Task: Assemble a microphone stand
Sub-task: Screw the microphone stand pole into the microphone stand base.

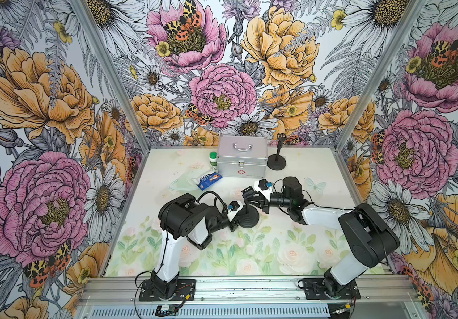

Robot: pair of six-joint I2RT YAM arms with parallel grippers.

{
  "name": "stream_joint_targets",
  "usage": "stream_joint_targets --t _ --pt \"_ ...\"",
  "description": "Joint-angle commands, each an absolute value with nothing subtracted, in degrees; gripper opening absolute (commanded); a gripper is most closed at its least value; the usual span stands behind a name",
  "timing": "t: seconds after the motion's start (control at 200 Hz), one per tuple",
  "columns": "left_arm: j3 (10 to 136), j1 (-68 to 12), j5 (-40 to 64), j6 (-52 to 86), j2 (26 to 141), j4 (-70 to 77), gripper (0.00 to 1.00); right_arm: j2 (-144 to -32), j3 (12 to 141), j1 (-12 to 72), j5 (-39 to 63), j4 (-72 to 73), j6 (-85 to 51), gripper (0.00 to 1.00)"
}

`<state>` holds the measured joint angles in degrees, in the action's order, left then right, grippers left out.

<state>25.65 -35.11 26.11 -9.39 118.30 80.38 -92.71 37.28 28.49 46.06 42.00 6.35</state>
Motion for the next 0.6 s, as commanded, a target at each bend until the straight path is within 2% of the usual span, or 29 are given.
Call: stream_joint_targets --t 0.0,0.09,0.155,0.28,0.3,0.365,0.39,0.48,0.595 --pt "26.98 -34.61 27.28 -7.62 115.26 80.89 0.48 -94.88 29.07 31.02 25.2 55.35 -2.11 0.03" --pt "28.77 -34.88 29.23 -6.19 114.34 80.9 0.48 -96.46 25.31 33.53 16.11 61.13 -4.8 0.03" --pt "29.9 -35.19 30.15 -5.61 114.43 80.94 0.47 -97.79 24.13 34.68 13.75 63.79 -6.44 0.03" --pt "30.73 -35.51 31.2 -6.51 117.07 80.91 0.32 -99.24 23.64 35.18 16.77 66.34 -7.42 0.05" --pt "30.68 -35.45 30.89 -6.72 117.41 80.9 0.29 -99.15 23.73 35.09 18.14 66.24 -6.98 0.06" --pt "30.44 -35.09 30.48 -7.27 118.02 80.94 0.22 -98.33 24.26 34.32 24.67 64.56 -4.64 0.26" --pt "30.35 -35.04 30.63 -7.34 118.19 80.92 0.22 -98.04 24.93 33.61 28.17 62.84 -3.78 0.3" --pt "30.39 -35.12 31.58 -8.32 118.89 80.89 0.22 -97.78 29.94 30.21 44.14 53.9 -0.05 0.33" --pt "30.6 -35.26 31.92 -8.79 119.41 80.86 0.22 -98.7 36.68 27.09 55.49 41.57 5.32 0.34"
